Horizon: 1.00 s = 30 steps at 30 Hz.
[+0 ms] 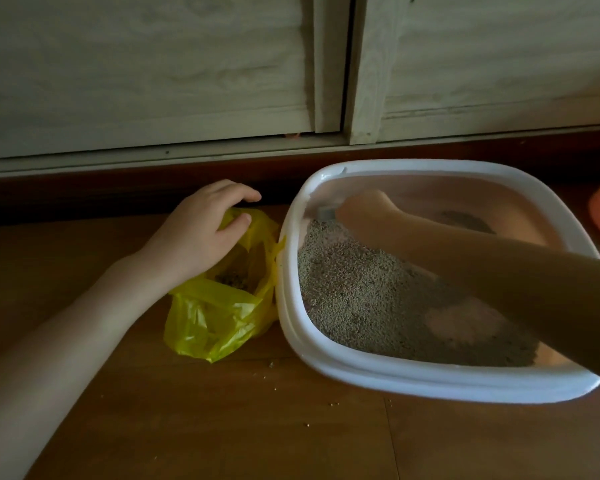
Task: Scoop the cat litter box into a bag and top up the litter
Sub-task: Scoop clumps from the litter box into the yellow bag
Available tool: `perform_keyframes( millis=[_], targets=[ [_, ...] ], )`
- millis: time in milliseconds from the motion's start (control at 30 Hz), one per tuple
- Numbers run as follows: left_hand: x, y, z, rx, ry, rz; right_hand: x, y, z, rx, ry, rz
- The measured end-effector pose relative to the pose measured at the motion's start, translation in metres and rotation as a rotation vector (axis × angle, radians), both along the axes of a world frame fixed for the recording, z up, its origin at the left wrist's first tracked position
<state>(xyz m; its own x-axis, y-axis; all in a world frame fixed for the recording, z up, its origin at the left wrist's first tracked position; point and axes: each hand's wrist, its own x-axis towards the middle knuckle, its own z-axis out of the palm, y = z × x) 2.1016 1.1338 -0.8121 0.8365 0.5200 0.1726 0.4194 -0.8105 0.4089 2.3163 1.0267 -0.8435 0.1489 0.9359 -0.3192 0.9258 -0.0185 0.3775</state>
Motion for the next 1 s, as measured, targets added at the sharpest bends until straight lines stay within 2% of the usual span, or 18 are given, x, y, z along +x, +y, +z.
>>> perform_keyframes(
  millis=[300,533,667,767,867,1000],
  targets=[
    [0.018,-0.005,0.002,0.002,-0.045,-0.017,-0.026,-0.046,0.006,-0.233,0.050,0.175],
    [0.028,-0.012,0.003,0.001,-0.071,-0.040,0.019,-0.038,0.040,0.001,-0.046,0.011],
    [0.022,-0.011,0.005,0.014,-0.057,-0.043,0.021,-0.036,0.021,-0.051,-0.066,-0.110],
    [0.016,-0.010,0.007,0.014,-0.059,-0.028,0.011,-0.040,0.007,-0.116,-0.060,-0.110],
    [0.015,-0.009,0.006,0.014,-0.055,-0.030,0.001,-0.043,0.002,-0.140,0.043,-0.113],
    [0.019,-0.008,0.003,0.011,-0.048,-0.023,0.008,-0.045,0.023,-0.074,0.196,-0.166]
  ],
)
